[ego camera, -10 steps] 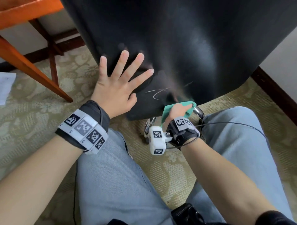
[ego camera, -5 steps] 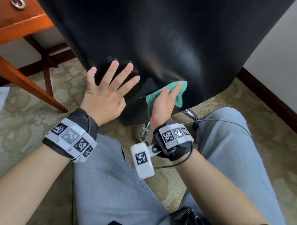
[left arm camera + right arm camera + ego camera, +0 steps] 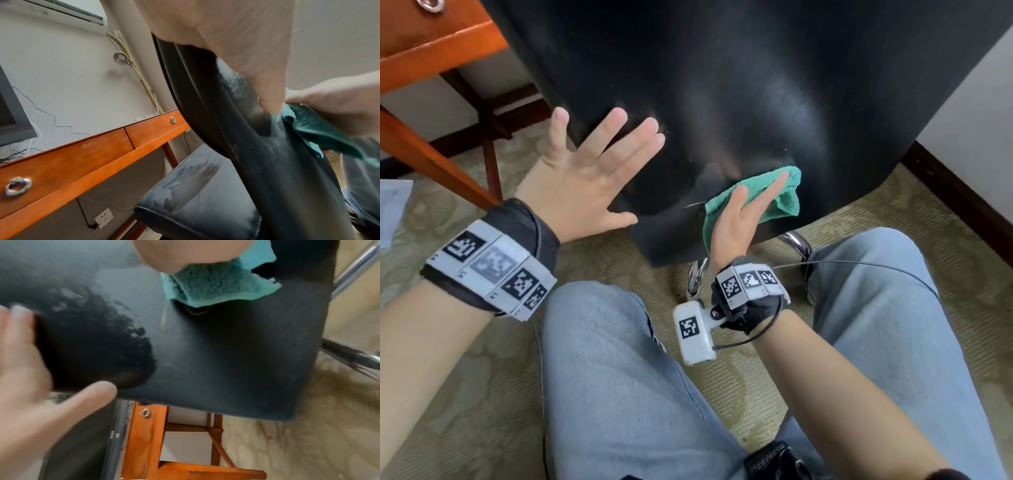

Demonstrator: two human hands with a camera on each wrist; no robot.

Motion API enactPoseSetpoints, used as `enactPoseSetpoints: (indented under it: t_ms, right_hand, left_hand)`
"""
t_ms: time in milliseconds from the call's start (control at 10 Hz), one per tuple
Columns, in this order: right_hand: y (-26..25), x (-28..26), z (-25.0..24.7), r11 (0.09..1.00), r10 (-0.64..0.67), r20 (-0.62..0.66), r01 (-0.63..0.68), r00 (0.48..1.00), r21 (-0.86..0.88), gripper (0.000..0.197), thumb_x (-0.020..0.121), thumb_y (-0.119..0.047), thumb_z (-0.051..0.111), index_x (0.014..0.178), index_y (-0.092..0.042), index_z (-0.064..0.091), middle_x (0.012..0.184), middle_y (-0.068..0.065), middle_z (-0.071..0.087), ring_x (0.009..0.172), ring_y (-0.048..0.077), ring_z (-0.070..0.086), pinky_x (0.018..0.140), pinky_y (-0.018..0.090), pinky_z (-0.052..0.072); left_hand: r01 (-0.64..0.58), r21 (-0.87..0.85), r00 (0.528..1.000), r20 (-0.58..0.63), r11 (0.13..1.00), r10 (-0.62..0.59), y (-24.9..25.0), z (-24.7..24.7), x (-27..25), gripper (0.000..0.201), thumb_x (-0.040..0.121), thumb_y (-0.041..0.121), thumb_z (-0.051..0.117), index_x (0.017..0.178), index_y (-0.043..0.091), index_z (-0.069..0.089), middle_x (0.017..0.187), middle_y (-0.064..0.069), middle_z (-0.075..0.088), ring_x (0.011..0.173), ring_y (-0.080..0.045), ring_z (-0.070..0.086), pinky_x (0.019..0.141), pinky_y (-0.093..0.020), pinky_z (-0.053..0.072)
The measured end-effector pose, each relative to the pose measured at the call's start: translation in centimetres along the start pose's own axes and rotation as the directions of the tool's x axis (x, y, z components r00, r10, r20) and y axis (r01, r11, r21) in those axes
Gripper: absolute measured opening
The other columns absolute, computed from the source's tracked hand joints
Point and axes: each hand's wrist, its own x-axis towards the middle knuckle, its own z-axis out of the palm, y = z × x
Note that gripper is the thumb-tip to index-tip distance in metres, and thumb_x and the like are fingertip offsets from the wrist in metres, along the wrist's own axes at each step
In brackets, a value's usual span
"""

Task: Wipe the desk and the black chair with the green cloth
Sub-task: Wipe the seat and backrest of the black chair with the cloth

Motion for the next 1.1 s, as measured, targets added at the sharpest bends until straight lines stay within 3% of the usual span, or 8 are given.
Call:
enactPoseSetpoints:
  t_ms: [100, 300, 400, 600, 700, 800, 900, 1100]
  right_hand:
    - [1.8, 0.2, 0.0, 0.999, 0.045, -0.039, -0.046, 0.998, -0.024, 0.06, 0.101, -0.011, 0.031, 0.151, -0.014, -0.001, 0.159, 0.004, 0.003, 0.144, 0.012, 0.01, 0.113, 0.016, 0.012]
    - [4.5, 1.0, -0.8, 0.976, 0.207, -0.13, -0.213, 0.97, -0.037, 0.054, 0.103, -0.012, 0.025, 0.151, -0.013, 0.0, 0.157, 0.008, 0.011, 0.14, 0.017, 0.024, 0.095, 0.002, 0.017]
    - [5.0, 1.9, -1.3, 0.955, 0.287, -0.176, -0.297, 0.942, -0.028, 0.053, 0.103, -0.015, 0.025, 0.151, -0.015, 0.002, 0.155, 0.01, 0.019, 0.137, 0.023, 0.032, 0.101, 0.013, 0.025]
    - [3.3, 4.3, -3.1, 0.812, 0.573, -0.197, -0.584, 0.796, 0.004, 0.048, 0.104, -0.018, 0.022, 0.15, -0.006, 0.012, 0.15, 0.02, 0.028, 0.134, 0.034, 0.033, 0.105, 0.033, 0.024]
    - [1.8, 3.1, -4.1, 0.752, 0.659, -0.054, -0.658, 0.75, 0.028, 0.046, 0.103, -0.016, 0.025, 0.147, -0.003, 0.021, 0.146, 0.021, 0.035, 0.118, 0.029, 0.047, 0.094, 0.035, 0.037]
    - [1.3, 0.9, -4.4, 0.771, 0.631, 0.053, -0.634, 0.774, 0.069, 0.045, 0.1, -0.013, 0.027, 0.144, 0.0, 0.027, 0.141, 0.025, 0.041, 0.096, 0.02, 0.045, 0.082, 0.031, 0.039]
    - [-1.6, 0.2, -4.6, 0.788, 0.616, 0.067, -0.615, 0.785, -0.035, 0.05, 0.1, -0.015, 0.029, 0.15, -0.017, 0.022, 0.142, 0.013, 0.041, 0.111, 0.023, 0.047, 0.089, 0.026, 0.033]
    - [-8.0, -0.5, -5.0, 0.927, 0.367, 0.126, -0.374, 0.922, 0.034, 0.057, 0.099, -0.016, 0.034, 0.15, -0.033, 0.016, 0.144, -0.002, 0.04, 0.098, 0.005, 0.038, 0.077, 0.009, 0.025]
  left_hand:
    - [0.007, 0.001, 0.999, 0.035, 1.0, -0.007, 0.4, -0.5, 0.6, 0.124, 0.064, 0.07, 0.058, 0.15, 0.007, -0.005, 0.153, -0.007, -0.029, 0.138, -0.029, -0.031, 0.09, -0.071, 0.021]
    - [-0.006, 0.052, 0.999, 0.04, 0.999, 0.004, 0.7, -0.6, 0.9, 0.116, 0.069, 0.072, 0.047, 0.151, 0.005, -0.002, 0.154, -0.01, -0.026, 0.138, -0.034, -0.03, 0.084, -0.07, 0.036]
    - [-0.025, 0.022, 1.0, 0.001, 0.999, 0.025, 1.2, -0.5, 1.1, 0.109, 0.073, 0.068, 0.044, 0.151, 0.008, -0.004, 0.155, -0.008, -0.026, 0.139, -0.031, -0.029, 0.081, -0.071, 0.038]
    - [-0.076, -0.024, 0.995, -0.073, 0.997, 0.074, 2.8, -0.7, 2.0, 0.088, 0.082, 0.057, 0.034, 0.152, 0.02, -0.003, 0.156, -0.005, -0.024, 0.142, -0.027, -0.025, 0.086, -0.075, 0.03]
    - [-0.092, -0.006, 0.992, -0.084, 0.996, 0.091, 3.8, -1.1, 2.6, 0.09, 0.082, 0.055, 0.04, 0.152, 0.018, -0.003, 0.155, -0.004, -0.025, 0.142, -0.025, -0.025, 0.102, -0.07, -0.007]
    - [-0.077, 0.017, 0.993, -0.091, 0.997, 0.078, 4.6, -1.8, 3.3, 0.097, 0.079, 0.054, 0.046, 0.151, 0.014, -0.005, 0.154, -0.005, -0.027, 0.141, -0.023, -0.027, 0.103, -0.064, -0.015]
    - [-0.076, 0.036, 0.993, -0.084, 0.996, 0.078, 5.1, -2.7, 3.9, 0.091, 0.081, 0.049, 0.039, 0.15, 0.01, -0.006, 0.154, -0.007, -0.029, 0.141, -0.023, -0.027, 0.102, -0.061, -0.022]
    - [-0.046, 0.144, 0.984, -0.163, 0.989, 0.069, 4.3, -5.3, 4.7, 0.072, 0.083, 0.044, 0.036, 0.144, 0.007, 0.026, 0.149, -0.006, 0.002, 0.134, -0.021, 0.003, 0.107, -0.047, 0.006]
